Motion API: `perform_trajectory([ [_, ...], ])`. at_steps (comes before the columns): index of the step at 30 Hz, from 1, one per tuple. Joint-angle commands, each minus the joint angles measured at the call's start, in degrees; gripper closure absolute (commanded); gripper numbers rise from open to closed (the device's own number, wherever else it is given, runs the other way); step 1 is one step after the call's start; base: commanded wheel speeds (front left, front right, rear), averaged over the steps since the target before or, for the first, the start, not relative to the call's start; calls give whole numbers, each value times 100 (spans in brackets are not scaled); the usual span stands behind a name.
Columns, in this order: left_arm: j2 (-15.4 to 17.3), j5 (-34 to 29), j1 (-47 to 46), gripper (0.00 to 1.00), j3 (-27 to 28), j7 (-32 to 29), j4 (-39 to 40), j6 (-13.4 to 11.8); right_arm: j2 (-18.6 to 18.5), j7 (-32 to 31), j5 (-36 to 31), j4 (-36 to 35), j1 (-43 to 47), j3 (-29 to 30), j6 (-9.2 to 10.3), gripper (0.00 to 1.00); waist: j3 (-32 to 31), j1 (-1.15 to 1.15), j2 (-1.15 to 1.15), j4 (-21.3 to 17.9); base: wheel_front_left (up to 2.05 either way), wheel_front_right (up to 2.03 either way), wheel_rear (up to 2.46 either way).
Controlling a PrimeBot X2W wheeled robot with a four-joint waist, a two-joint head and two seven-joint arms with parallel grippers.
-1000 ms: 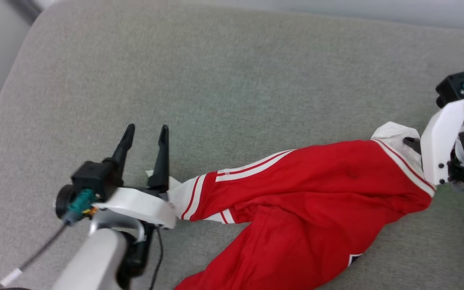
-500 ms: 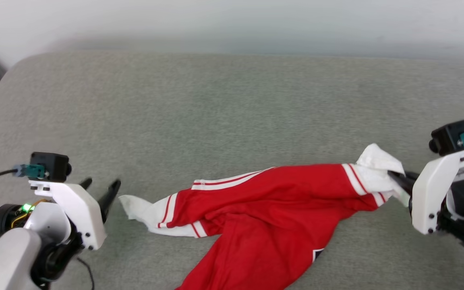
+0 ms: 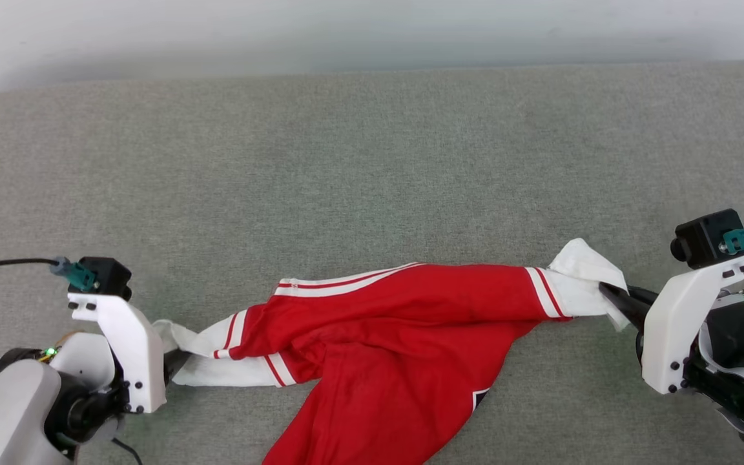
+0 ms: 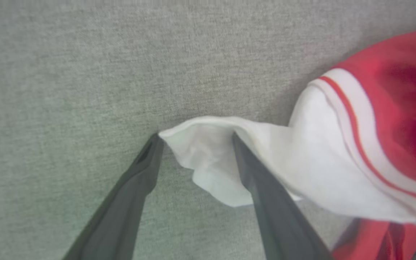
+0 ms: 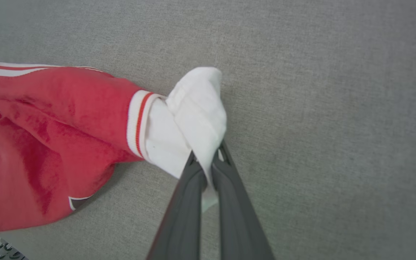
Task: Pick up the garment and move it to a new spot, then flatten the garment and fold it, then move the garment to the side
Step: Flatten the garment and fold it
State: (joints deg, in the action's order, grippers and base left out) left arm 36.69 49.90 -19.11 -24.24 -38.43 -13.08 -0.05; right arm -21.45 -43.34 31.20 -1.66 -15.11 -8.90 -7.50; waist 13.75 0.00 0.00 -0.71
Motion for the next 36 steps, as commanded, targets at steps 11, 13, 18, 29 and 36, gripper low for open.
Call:
perform_trajectory([
  [11,-651,217,-179,100,-501,-421,-775,288,-72,186,49,122,-136,24,2,100,132,0,0,-44,0,0,0],
  [13,-617,128,-271,100,-457,-302,-786,258,-101,248,32,160,-134,50,2,100,71,0,0,5,0,0,0],
  [18,-539,-145,-565,100,-321,179,-712,172,-167,453,-84,263,-180,196,2,100,-127,0,0,126,0,0,0],
  [29,-667,-1021,-1831,100,-212,1164,-715,-218,-257,919,-449,1093,-904,609,3,100,-663,0,0,291,0,0,0],
  [36,-1031,-1416,-2965,100,-213,1801,-1492,-311,-351,1207,-573,1842,-2114,396,4,100,-603,0,0,189,0,0,0],
])
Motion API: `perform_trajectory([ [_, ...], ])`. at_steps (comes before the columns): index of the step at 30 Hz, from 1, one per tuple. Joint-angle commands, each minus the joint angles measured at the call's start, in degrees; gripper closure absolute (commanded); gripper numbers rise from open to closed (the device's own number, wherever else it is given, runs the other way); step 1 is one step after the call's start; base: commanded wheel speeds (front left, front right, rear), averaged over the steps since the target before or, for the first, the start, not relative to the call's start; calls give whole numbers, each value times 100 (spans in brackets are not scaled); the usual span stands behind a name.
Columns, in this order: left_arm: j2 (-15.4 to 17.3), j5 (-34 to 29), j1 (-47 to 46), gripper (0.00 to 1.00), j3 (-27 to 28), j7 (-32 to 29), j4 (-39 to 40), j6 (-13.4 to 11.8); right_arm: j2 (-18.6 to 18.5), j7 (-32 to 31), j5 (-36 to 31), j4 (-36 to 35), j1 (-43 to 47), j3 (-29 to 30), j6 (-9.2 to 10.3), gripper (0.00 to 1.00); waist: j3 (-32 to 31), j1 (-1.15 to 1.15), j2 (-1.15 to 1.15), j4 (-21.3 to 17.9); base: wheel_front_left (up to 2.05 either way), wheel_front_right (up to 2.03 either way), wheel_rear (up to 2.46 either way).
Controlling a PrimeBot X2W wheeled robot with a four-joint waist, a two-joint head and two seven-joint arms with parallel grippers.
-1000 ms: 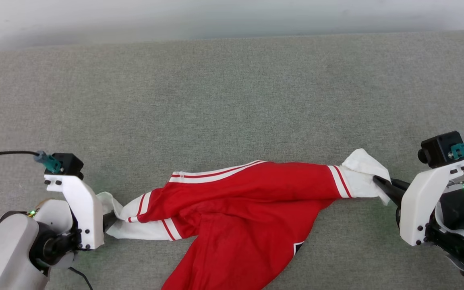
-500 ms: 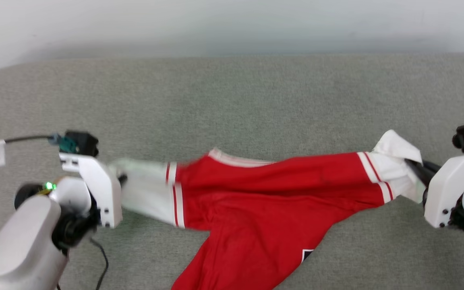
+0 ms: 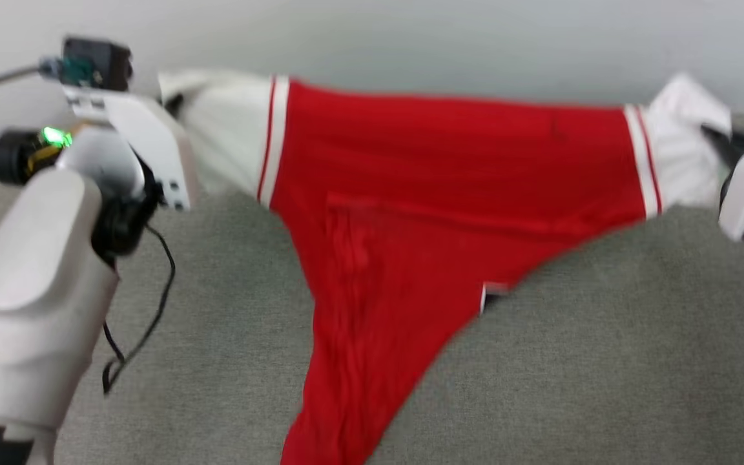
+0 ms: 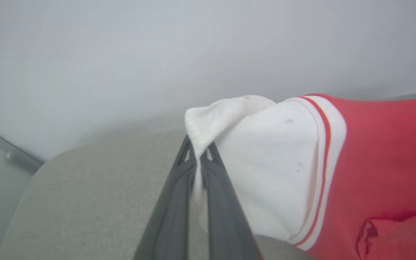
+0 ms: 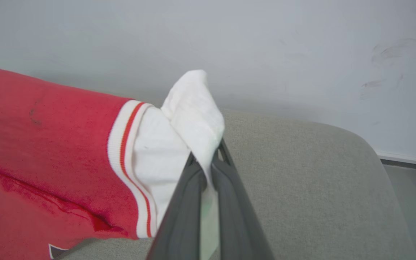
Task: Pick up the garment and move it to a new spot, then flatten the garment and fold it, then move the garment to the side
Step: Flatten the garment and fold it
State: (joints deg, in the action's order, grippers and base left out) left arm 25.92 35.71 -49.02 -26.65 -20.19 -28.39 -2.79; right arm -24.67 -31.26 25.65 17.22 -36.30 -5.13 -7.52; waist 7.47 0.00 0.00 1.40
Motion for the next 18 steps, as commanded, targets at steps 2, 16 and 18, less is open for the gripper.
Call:
perform_trajectory([
  [2,-24,-135,-357,100,46,251,-219,-52,-81,132,-79,166,-413,-78,6,100,126,0,0,-61,0,0,0],
  [16,-185,-650,-2968,100,414,2138,-1382,-174,-249,1641,-447,1344,-3616,-414,8,100,1446,0,0,-228,0,0,0],
  [18,-196,-622,-3280,100,497,2384,-1437,-176,-241,1863,-488,1479,-3997,-392,8,100,1655,0,0,-249,0,0,0],
])
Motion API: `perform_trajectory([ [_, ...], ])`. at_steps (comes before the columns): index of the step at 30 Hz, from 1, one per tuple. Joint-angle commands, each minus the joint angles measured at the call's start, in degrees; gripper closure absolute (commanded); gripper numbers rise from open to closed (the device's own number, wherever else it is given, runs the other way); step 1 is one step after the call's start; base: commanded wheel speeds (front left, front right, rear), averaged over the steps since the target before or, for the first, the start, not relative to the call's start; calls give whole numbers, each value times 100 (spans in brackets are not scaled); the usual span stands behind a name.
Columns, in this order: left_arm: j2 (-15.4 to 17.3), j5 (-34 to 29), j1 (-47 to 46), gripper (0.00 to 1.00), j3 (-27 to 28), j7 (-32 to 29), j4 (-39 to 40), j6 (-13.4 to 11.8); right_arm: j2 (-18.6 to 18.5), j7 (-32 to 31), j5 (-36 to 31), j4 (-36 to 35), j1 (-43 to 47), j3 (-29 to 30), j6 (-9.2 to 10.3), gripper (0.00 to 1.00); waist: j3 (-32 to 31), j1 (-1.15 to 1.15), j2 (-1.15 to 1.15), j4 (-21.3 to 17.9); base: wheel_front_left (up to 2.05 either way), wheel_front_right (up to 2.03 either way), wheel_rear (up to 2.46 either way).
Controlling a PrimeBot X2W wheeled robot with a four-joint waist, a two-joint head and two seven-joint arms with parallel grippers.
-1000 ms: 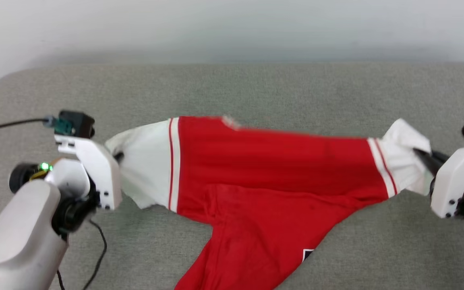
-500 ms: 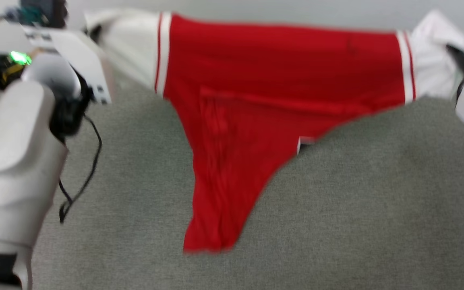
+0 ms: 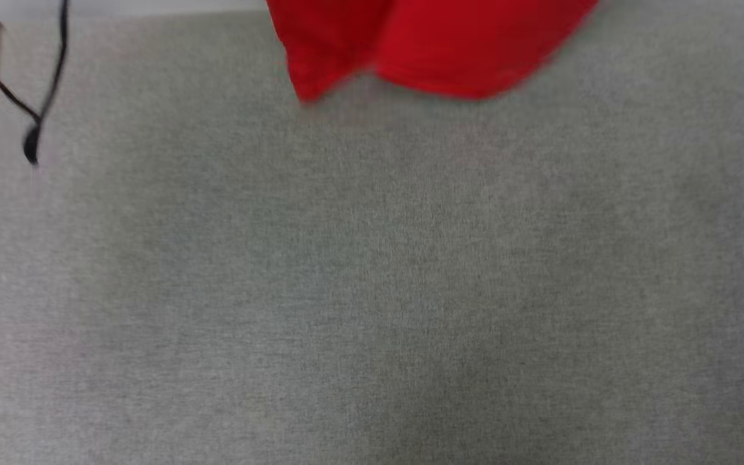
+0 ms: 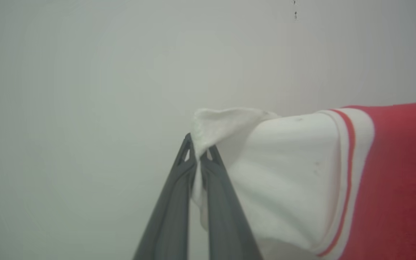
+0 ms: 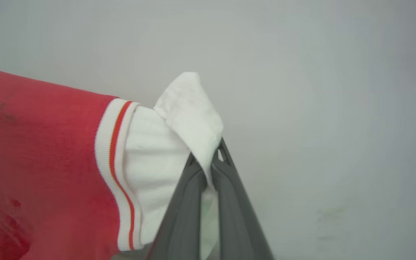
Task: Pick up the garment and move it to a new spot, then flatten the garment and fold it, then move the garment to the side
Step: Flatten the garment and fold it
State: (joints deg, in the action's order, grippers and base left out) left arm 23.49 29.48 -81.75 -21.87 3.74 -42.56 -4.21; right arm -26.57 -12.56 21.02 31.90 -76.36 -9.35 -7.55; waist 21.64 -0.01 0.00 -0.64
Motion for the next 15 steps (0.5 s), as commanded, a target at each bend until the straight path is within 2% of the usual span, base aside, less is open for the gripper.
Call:
perform_trajectory([
  [1,47,15,-199,100,69,60,-30,-29,-73,87,-64,50,-228,29,12,100,376,1,0,-56,0,0,0],
  [8,103,-109,-1112,100,148,600,-159,15,-38,866,-173,364,-1361,-178,11,100,1035,1,0,-185,0,0,0],
  [15,105,-166,-1379,100,102,843,-344,78,-1,1320,127,657,-1801,-592,11,100,1462,1,0,-212,0,0,0],
])
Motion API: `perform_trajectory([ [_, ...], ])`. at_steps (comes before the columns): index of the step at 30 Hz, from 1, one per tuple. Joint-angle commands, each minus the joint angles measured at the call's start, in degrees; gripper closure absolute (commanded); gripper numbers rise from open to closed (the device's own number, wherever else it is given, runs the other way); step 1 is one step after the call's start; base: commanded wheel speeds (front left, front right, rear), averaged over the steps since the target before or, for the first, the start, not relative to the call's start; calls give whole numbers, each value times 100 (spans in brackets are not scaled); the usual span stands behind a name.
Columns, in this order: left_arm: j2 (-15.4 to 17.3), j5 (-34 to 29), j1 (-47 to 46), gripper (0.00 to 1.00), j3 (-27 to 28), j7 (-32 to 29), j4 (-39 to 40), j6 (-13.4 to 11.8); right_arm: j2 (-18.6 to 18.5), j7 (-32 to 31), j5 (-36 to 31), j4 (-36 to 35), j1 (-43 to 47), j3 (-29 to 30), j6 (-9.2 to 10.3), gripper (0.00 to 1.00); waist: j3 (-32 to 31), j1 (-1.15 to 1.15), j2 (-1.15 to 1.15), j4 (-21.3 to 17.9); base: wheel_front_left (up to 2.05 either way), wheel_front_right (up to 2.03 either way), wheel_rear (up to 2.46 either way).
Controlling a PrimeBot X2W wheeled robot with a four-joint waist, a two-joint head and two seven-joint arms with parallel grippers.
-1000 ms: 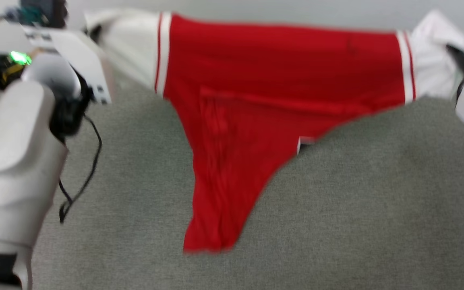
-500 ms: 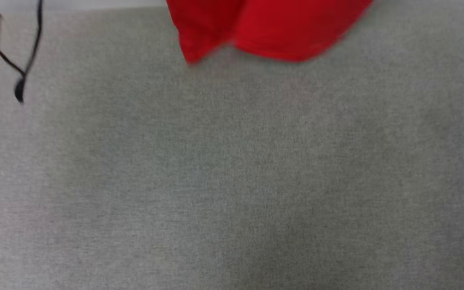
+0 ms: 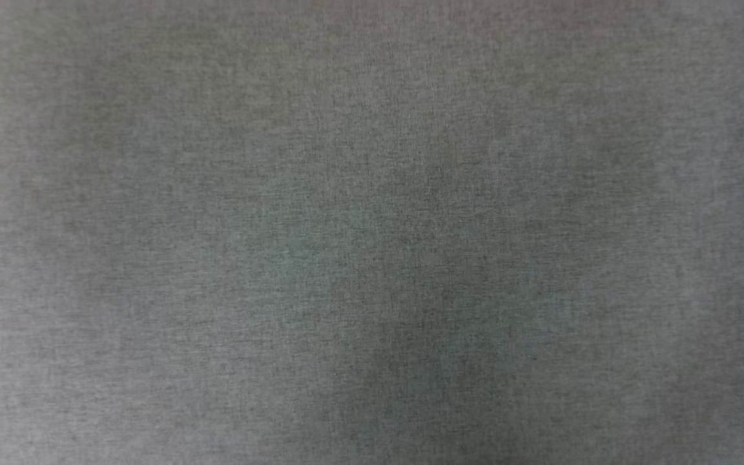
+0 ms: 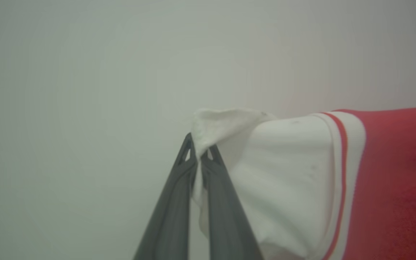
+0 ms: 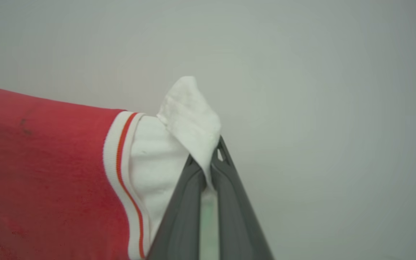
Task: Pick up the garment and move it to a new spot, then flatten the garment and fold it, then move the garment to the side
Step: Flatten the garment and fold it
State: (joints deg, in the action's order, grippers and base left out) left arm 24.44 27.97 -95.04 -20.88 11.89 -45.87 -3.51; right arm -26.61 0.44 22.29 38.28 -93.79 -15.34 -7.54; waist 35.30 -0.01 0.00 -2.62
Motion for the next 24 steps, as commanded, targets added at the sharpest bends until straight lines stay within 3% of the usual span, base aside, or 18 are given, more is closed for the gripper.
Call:
perform_trajectory([
  [1,-11,-30,-36,100,-19,59,-40,27,-3,55,41,75,-67,-74,10,100,138,1,0,-2,0,0,0],
  [8,-189,86,234,100,-21,245,-283,191,110,320,466,543,123,-486,9,100,272,1,0,52,0,0,0],
  [14,-340,313,909,100,143,317,-432,343,125,561,946,670,716,-890,8,100,-102,1,0,124,0,0,0],
  [24,-263,604,3537,100,869,335,550,420,-348,743,1851,-160,3029,-1561,8,100,-1383,1,0,234,0,0,0],
])
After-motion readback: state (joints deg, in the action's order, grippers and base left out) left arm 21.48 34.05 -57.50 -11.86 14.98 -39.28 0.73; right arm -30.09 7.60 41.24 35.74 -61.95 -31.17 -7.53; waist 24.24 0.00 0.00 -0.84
